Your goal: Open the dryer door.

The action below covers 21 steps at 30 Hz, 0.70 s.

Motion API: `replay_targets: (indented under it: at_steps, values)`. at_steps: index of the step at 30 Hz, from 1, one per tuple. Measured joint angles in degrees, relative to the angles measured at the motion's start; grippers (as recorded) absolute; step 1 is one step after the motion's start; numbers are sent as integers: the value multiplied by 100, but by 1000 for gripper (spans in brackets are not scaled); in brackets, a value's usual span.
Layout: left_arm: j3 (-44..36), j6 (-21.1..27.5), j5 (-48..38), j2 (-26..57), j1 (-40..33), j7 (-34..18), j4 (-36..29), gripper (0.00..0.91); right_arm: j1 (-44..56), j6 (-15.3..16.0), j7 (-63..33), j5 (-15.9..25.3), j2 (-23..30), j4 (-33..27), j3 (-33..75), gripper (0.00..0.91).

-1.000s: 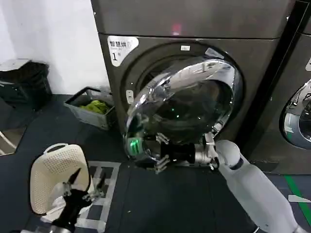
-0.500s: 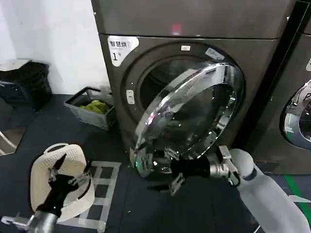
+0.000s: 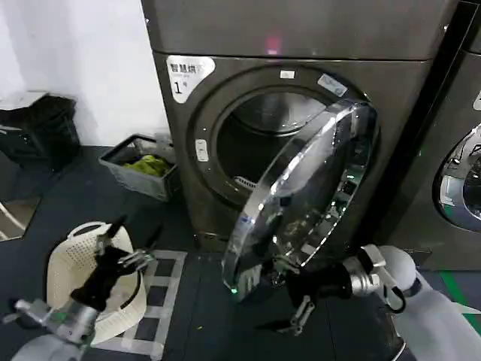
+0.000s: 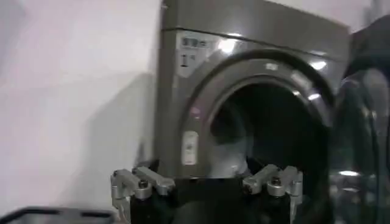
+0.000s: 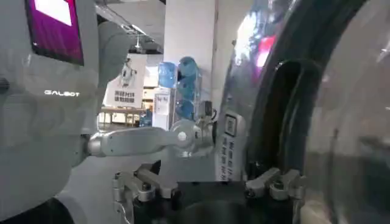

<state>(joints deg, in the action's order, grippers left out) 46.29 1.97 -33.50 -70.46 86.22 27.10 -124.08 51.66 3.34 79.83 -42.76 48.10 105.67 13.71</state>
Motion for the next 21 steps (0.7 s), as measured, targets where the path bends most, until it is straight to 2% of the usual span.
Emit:
replay_targets:
  at_steps: [8,15,21]
  values:
    - [-640,339,-989,612,-450,603,163,907,534,3,209,-76,-284,126,657,907]
    - [-1172,484,-1201,998,-840,667,283,907,1200,5,293,-178,-470,237,1550,907]
    - [-1656,483,-1252,1175,-1345,648,504,907,1677,6,232,-190,-557,-7,2470,907]
